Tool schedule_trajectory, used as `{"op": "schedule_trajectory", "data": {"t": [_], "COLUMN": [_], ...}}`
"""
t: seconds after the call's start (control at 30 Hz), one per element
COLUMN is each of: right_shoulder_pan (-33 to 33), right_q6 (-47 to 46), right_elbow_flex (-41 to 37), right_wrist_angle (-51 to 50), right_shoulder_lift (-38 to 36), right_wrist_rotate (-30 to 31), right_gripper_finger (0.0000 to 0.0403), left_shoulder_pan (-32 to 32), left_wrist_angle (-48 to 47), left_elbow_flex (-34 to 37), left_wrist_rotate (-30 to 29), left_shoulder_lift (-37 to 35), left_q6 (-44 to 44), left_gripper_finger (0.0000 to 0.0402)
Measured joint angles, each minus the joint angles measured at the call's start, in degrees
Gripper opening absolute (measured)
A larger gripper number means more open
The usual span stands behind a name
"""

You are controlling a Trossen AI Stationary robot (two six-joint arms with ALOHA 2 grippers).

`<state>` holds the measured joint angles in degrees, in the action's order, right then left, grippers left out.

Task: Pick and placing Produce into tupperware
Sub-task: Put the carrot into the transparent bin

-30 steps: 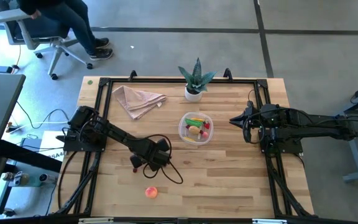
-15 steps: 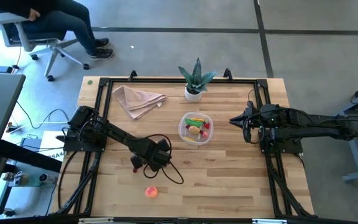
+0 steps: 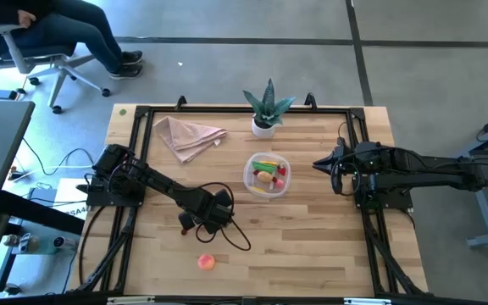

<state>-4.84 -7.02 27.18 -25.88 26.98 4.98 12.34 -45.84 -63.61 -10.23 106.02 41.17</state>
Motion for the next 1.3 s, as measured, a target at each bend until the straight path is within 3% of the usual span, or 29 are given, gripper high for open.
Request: {"op": "schedule_trajectory", "data": {"t": [0.53,0.8,0.93,1.0,1.1,1.3], "right_shoulder_pan": [-0.02,-0.02,-0.02,-0.02,-0.02,-0.02], "right_q6": [-0.01,0.01,0.0,-0.01,0.01,-0.01], "right_elbow_flex": [0.0,0.0,0.0,0.0,0.0,0.0], "right_wrist_angle": [0.0,-0.01,0.0,0.0,0.01,0.01], "right_shoulder_lift": [-0.01,0.0,-0.01,0.0,-0.02,-0.01], "right_wrist_rotate": [0.0,-0.01,0.01,0.01,0.01,0.0], "right_gripper_finger": [0.0035,0.0035,0.0035,0.0035,0.0035,0.0035], "left_shoulder_pan": [0.04,-0.23,-1.92,-4.05,-8.31,-18.23], "left_wrist_angle": [3.4,2.29,5.1,7.73,11.24,10.42], "left_elbow_flex": [-3.05,-15.05,-22.76,-26.5,-31.88,-35.12], "left_wrist_rotate": [-1.0,-9.77,-16.76,-17.52,-13.96,5.26], "left_shoulder_lift": [0.02,0.02,0.02,0.02,0.02,0.02], "left_q6": [-5.68,-6.95,-7.26,-8.65,-12.08,-21.81], "left_gripper_finger": [0.0163,0.0167,0.0167,0.0167,0.0167,0.0168]}}
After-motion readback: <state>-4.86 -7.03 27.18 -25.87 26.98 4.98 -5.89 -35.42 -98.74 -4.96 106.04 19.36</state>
